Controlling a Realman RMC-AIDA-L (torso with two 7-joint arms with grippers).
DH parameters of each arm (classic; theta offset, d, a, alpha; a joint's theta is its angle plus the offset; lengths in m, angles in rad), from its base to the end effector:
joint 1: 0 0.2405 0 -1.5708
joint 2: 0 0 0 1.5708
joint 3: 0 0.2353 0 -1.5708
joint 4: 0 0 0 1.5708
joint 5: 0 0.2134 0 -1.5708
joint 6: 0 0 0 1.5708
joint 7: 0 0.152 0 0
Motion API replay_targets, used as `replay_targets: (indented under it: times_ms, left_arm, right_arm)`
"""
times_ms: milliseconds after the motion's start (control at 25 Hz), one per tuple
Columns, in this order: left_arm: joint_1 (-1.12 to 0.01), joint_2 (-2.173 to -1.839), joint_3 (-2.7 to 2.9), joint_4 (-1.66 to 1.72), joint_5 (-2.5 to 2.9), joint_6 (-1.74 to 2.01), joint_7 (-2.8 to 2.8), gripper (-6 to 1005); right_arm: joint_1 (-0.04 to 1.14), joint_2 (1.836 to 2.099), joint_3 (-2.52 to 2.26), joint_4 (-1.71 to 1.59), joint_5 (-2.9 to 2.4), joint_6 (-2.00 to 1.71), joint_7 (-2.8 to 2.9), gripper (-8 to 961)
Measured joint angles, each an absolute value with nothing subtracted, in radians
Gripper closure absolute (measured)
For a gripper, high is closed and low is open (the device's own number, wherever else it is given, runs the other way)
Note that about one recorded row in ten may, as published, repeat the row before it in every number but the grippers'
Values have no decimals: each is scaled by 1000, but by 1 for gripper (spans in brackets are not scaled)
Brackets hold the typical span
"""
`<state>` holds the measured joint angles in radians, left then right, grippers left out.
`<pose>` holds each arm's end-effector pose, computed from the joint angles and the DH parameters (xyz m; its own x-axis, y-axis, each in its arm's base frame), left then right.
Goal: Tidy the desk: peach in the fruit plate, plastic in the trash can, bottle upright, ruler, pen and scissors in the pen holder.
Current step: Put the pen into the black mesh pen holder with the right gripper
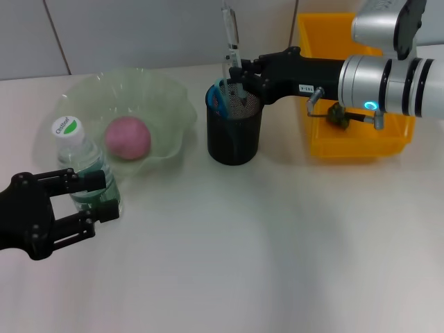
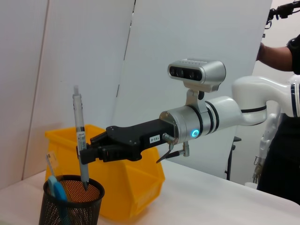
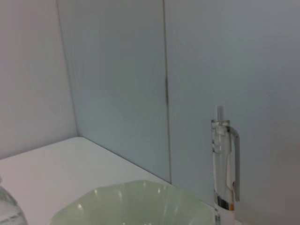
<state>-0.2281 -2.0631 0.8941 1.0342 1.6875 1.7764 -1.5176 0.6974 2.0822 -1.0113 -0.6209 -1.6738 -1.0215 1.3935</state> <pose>-0.2374 0.2685 0.0582 0.7564 0.2627 0.5990 0.3989 -0.9111 -0.1041 0.1816 0.4178 -0.0165 0.8279 -0.2151 -0.5180 -0.4598 -0.7892 -0.4072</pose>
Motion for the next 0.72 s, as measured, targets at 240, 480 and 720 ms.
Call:
replay_targets:
  times_ms: [240,480,720]
  left_arm:
    - [-227,-2063,891,1038,1688,1783,-1520,477]
    - [-228,-2065,891,1040,1687,1784,-1523,477]
    - [-229,-2064,891,1042,1687,1785,-1530,477]
  right_arm:
    - [704,2082,-1020,-592,-1674,-985,1384,815]
    - [698,2082,-1029,-582,-1673,-982,1380,815]
    - [698,2081,-1029,-572,-1678,-979,1383,816]
